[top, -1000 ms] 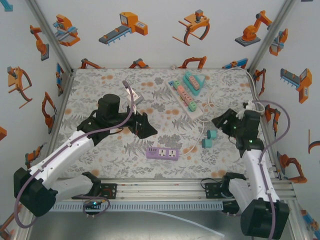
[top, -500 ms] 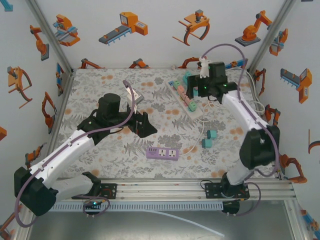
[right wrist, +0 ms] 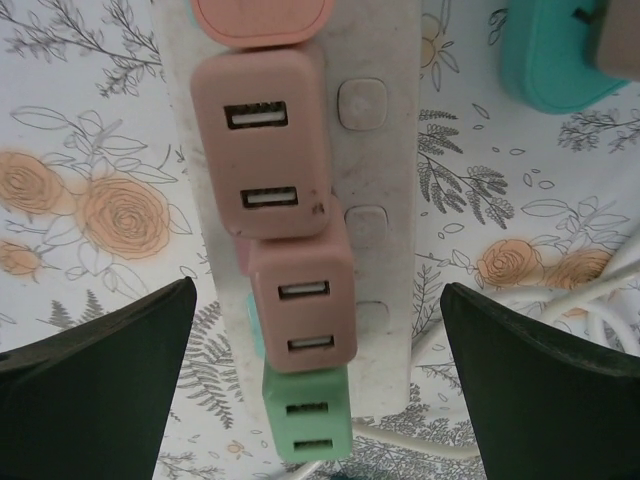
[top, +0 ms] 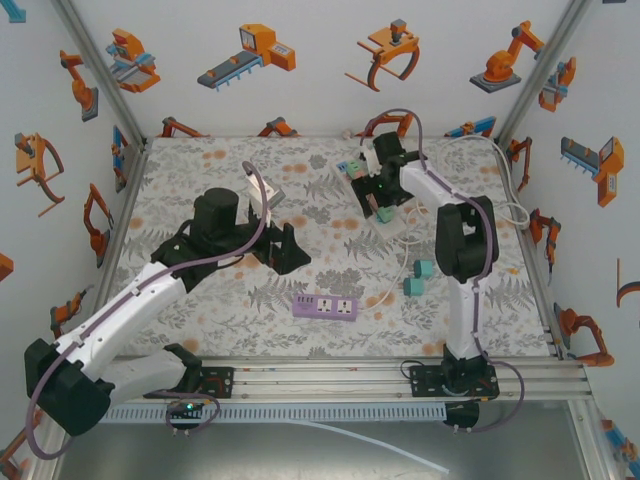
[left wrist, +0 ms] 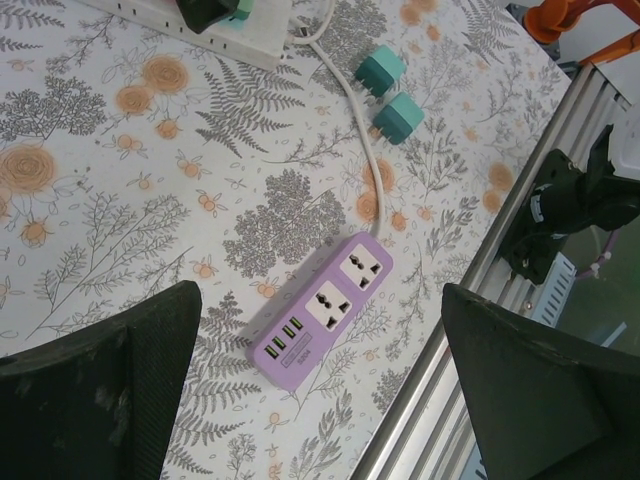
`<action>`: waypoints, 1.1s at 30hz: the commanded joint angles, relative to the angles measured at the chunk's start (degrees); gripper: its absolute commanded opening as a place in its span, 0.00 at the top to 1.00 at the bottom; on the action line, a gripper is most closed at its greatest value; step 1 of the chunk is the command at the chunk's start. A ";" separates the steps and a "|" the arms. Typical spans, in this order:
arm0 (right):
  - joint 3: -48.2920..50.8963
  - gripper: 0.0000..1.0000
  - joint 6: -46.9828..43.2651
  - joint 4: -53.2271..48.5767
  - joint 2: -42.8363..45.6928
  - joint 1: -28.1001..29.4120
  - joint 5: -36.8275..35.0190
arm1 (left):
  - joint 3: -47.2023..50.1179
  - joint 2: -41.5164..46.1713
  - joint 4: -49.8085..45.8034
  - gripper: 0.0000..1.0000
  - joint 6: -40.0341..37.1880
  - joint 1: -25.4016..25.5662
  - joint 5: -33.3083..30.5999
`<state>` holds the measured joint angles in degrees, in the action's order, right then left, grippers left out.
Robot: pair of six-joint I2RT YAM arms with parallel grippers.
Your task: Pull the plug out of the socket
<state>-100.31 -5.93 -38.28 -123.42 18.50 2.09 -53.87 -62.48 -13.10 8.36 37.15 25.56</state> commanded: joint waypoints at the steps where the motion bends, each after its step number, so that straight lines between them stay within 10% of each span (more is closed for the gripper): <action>1: -3.14 0.02 -2.61 -2.56 -1.70 -0.05 -0.11 | 0.24 1.56 -1.25 0.03 -1.65 -0.10 -1.12; 16: -4.69 0.52 -14.34 -6.50 -2.77 1.17 4.79 | -0.17 2.09 -4.19 0.03 -2.08 -0.46 -1.64; 33: 5.17 0.54 -42.89 -10.19 7.41 14.26 13.46 | 1.80 6.80 -9.29 0.03 -4.34 -0.56 -6.94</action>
<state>-96.44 -42.83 -46.28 -120.57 31.09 12.84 -53.36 -57.80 -21.10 5.34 37.01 20.62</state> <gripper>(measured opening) 0.720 0.971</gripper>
